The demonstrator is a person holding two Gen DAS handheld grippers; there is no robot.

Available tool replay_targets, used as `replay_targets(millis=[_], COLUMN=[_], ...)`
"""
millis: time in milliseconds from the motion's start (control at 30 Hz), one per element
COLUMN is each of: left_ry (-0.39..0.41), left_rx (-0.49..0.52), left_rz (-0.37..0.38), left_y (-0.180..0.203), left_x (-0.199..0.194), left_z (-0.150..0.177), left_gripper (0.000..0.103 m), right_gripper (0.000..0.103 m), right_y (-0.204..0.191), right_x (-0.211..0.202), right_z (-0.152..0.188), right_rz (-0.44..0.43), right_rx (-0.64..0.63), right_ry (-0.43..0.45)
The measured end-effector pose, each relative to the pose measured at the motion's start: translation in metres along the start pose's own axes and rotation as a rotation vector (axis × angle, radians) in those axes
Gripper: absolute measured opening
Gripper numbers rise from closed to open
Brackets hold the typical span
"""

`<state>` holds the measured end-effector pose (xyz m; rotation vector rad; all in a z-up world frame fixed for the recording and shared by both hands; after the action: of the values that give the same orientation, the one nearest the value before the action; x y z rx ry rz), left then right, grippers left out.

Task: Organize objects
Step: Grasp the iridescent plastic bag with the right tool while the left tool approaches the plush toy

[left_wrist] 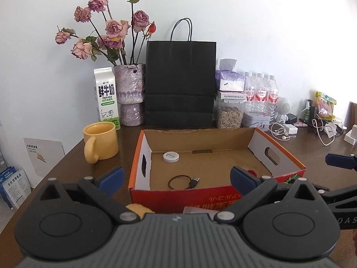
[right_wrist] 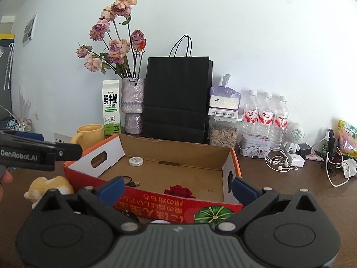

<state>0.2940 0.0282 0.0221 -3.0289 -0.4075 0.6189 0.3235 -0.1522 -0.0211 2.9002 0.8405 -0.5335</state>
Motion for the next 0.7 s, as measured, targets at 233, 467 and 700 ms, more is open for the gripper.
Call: replay_targets(millis=[233,467,700], left_ry=[-0.027,-0.06,-0.111], left_rx=[0.008,0.017,0.009], left_rz=[-0.024,-0.036,-0.046], left_y=[-0.024,-0.045,-0.063], left_x=[-0.016,-0.029,-0.033], left_z=[0.021,0.045,0.075], left_gripper=[0.103,0.103,0.103], right_gripper=[0.103,0.103,0.103], right_y=[0.004,0.011,0.025], right_x=[-0.027,-0.051,-0.062], right_z=[0.025,0.057,0.088], right_rz=[0.019,0.045,0.076], right_rx=[0.005,0.021,0.063], right_ry=[-0.032,-0.083,-0.131])
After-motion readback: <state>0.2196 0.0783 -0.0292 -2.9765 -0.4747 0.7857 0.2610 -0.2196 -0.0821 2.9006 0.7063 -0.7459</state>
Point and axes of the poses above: each gripper's, at about its wrist camera, not at the fingertips, and x roughly the way its jaws point, y to its right, z to its underside, the point moved 10 cm from there along x, roughly the way its jaws point, and after that the axes turned 11 degrees about -z, right-handed, at the moved point
